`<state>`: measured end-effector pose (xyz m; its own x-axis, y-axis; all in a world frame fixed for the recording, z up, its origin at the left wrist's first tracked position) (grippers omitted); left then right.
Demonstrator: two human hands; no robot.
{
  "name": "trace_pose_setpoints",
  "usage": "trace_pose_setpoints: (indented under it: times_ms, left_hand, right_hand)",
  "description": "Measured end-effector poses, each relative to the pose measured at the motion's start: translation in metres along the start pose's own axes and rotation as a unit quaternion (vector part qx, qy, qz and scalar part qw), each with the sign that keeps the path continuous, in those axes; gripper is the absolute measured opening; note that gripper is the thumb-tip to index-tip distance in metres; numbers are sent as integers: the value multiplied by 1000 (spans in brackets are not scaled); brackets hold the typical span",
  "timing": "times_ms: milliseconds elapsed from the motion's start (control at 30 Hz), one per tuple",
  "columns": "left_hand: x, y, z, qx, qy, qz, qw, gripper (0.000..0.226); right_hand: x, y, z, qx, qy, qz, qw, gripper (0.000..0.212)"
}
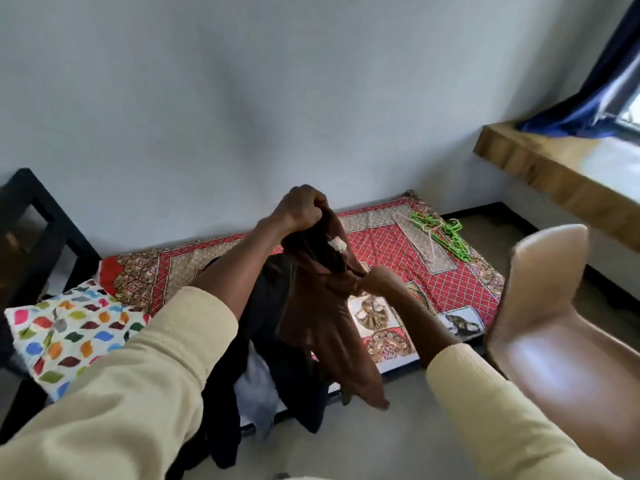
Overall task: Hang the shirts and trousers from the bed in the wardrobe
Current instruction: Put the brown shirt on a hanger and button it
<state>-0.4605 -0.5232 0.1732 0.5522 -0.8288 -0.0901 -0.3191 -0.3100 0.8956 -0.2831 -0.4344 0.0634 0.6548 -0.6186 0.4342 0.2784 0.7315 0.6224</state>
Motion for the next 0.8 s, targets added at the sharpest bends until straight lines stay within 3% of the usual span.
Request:
trace_pose_setpoints:
  times_ms: [67,133,233,300,367,400,467,567,633,700,800]
  left_hand:
    - [2,6,-18,16,-39,-48,998,38]
    - [4,12,-31,38,-64,-86,994,45]
    - [11,29,-42,73,-113,-121,983,57]
    - [18,43,-42,81,-162,-136,974,61]
    - [26,58,-35,86,-174,-161,968,61]
    - [28,64,-29,90,-162,-174,967,61]
    - [31,76,-15,69,-115,-207,969,57]
    - [29,85,10,-68,4,-230,971,54]
    - [29,82,19,-143,72,-189,969,50]
    - [27,76,20,-168,106,-149,969,40]
    - [22,69,15,-192,142,-73,968,35]
  right_hand:
    - [-2,19,9,-70,71,-133,986,32]
    - [5,25,30,-179,138,-131,965,59]
    - [9,35,52,-140,172,-176,959,76]
    - [6,46,59,-102,186,-228,950,69]
    - [6,55,74,-76,224,-206,949,41]
    - [8,58,81,-41,223,-192,955,25]
    - [16,64,93,43,223,-219,949,14]
    - [24,78,97,142,218,-360,896,22]
    - [25,86,100,190,184,-391,881,32]
    - [23,89,106,190,140,-391,890,42]
    - [24,92,114,199,88,-392,894,40]
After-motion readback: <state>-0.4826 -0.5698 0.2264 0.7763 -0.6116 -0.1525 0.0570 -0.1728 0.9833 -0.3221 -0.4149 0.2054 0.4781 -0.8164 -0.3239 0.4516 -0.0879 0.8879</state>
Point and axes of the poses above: each hand's wrist, its own x-axis away from the middle knuckle, its own y-axis out of the back of the hand, z = x × y, the point moved 3 cm from there along -x, towards the middle knuckle, and after that the axes turned 8 degrees about -x, right-handed, at the moved point
